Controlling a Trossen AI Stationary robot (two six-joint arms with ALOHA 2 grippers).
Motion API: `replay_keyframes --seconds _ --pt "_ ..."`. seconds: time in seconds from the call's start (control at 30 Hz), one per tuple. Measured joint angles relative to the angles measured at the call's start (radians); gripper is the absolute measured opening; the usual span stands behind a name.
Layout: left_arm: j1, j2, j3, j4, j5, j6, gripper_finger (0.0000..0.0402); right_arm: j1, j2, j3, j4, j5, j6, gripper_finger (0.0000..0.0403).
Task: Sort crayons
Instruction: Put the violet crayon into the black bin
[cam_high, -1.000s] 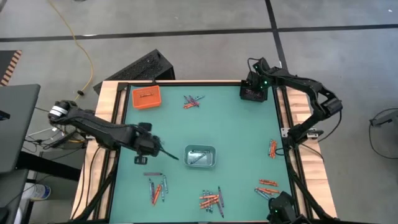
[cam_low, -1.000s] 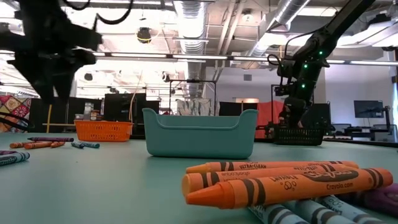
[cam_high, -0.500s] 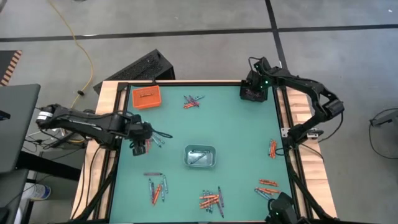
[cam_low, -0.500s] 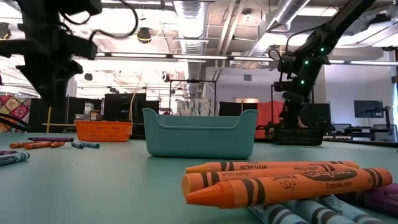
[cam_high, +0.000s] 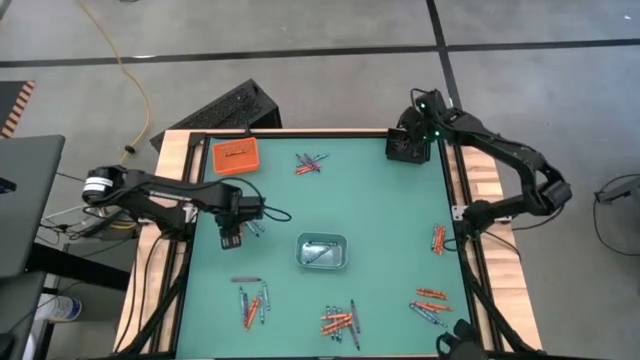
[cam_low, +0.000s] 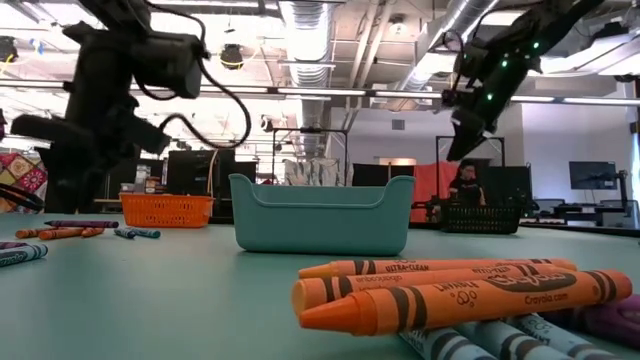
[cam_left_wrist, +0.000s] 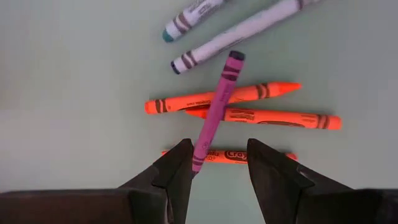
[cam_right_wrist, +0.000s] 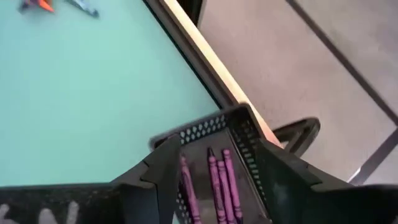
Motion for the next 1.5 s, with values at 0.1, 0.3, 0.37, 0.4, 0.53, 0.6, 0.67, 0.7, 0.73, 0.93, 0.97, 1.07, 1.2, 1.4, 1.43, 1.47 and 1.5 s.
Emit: replay_keyframes --seconds 0.1,0.3,0.37,0.4,0.53,0.6,0.67,0.7,0.73,0.93,0.97,1.07,1.2,1.4,1.43,1.47,1.5 --pt "0.022 0.039 0.000 0.001 0.007 0.005 0.0141 0.035 -0.035 0.000 0.007 0.000 0.005 0.0195" --pt "0.046 0.088 0.000 0.003 0.030 0.020 0.0139 0.102 -0.078 0.000 0.006 0.001 0.019 0.0187" --pt "0.049 0.098 0.000 0.005 0.031 0.022 0.0132 0.117 -0.087 0.000 0.008 0.001 0.027 0.0185" --pt "0.049 0.102 0.000 0.006 0.031 0.022 0.0127 0.125 -0.090 0.000 0.010 0.001 0.030 0.0185" --pt "0.049 0.105 0.000 0.008 0.039 0.023 0.0092 0.148 -0.092 0.000 0.012 0.002 0.033 0.0185" --pt "0.049 0.105 0.000 0.009 0.041 0.023 0.0073 0.155 -0.092 0.000 0.013 0.002 0.034 0.0185" --pt "0.049 0.105 0.000 0.009 0.054 0.029 0.0058 0.164 -0.092 0.000 0.013 0.002 0.034 0.0185" --pt "0.049 0.105 0.000 0.011 0.064 0.033 0.0052 0.169 -0.092 0.000 0.013 0.002 0.034 0.0185" --pt "0.049 0.105 0.000 0.013 0.066 0.037 0.0047 0.173 -0.092 0.000 0.013 0.002 0.034 0.0185" --pt "0.048 0.105 0.000 0.015 0.066 0.039 0.0030 0.186 -0.092 0.000 0.011 0.003 0.034 0.0185" --pt "0.048 0.105 0.000 0.015 0.066 0.039 0.0030 0.187 -0.092 0.000 0.011 0.003 0.034 0.0185" --pt "0.048 0.105 0.000 0.015 0.081 0.041 0.0030 0.187 -0.092 0.000 0.011 0.003 0.034 0.0184" --pt "0.048 0.105 0.000 0.016 0.087 0.042 0.0032 0.187 -0.092 0.000 0.011 0.003 0.042 0.0184" --pt "0.048 0.105 0.000 0.017 0.085 0.041 0.0032 0.187 -0.092 0.000 0.011 0.003 0.042 0.0184" --pt "0.048 0.105 0.000 0.017 0.080 0.041 0.0032 0.187 -0.092 0.000 0.011 0.003 0.042 0.0184" --pt "0.048 0.105 0.000 0.017 0.074 0.039 0.0032 0.187 -0.092 0.000 0.011 0.003 0.042 0.0184" --pt "0.048 0.105 0.000 0.017 0.071 0.037 0.0032 0.187 -0.092 0.000 0.011 0.003 0.042 0.0184"
